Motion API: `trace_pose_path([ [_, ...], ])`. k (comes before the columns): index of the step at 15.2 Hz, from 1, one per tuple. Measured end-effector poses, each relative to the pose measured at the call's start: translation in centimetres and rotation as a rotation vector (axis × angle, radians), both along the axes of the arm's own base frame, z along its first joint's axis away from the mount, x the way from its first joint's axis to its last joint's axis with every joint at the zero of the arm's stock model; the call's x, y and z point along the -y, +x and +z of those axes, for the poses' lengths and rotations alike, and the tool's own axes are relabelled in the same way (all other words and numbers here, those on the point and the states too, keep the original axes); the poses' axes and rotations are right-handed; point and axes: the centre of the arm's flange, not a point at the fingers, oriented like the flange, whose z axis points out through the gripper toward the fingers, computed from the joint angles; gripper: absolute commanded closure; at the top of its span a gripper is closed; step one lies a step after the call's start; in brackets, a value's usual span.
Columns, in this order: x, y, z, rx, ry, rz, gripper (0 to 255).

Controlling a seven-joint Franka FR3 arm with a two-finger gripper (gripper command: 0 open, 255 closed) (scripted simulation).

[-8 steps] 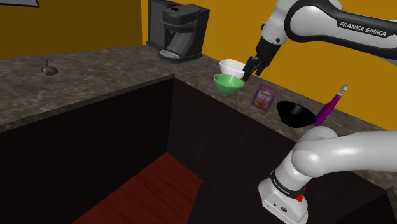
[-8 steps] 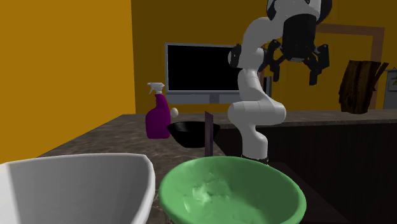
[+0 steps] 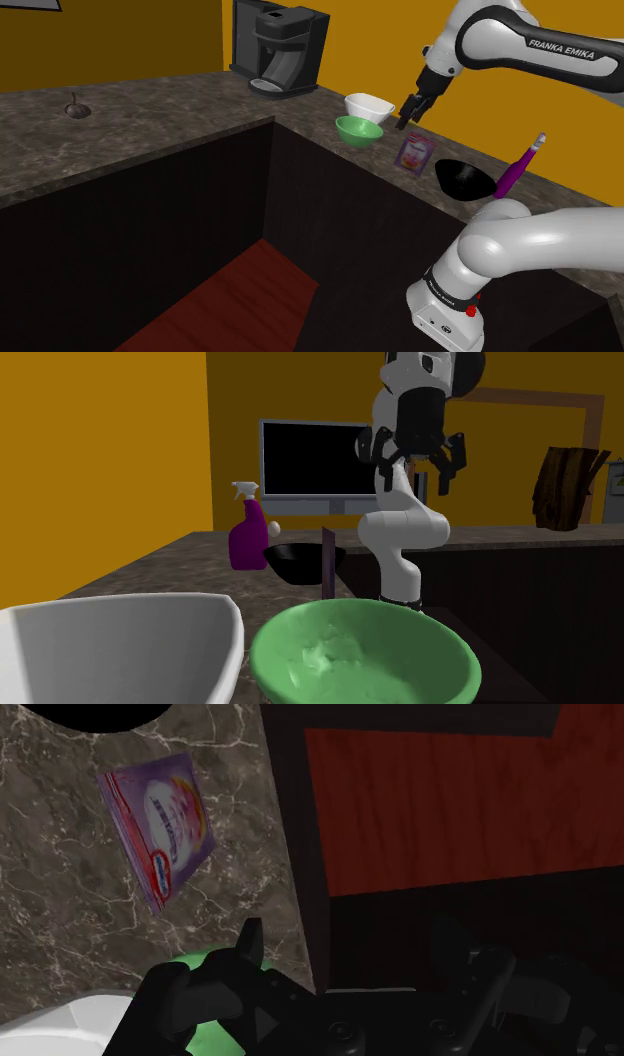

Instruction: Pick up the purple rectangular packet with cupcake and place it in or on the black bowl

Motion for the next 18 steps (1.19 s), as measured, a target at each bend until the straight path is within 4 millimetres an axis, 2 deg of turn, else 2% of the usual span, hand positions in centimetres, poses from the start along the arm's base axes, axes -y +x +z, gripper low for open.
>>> trace_pose_path([
  [1,1.7,-0.2,-1.0,-0.003,0.006,0.011,0],
  [4,5.4,-0.3,-2.3,-0.012,0.022,0.046,0],
  [11,14.7,0.2,-4.7,-0.032,0.056,0.123,0],
  [18,15.6,0.7,-8.4,-0.035,0.059,0.133,0],
])
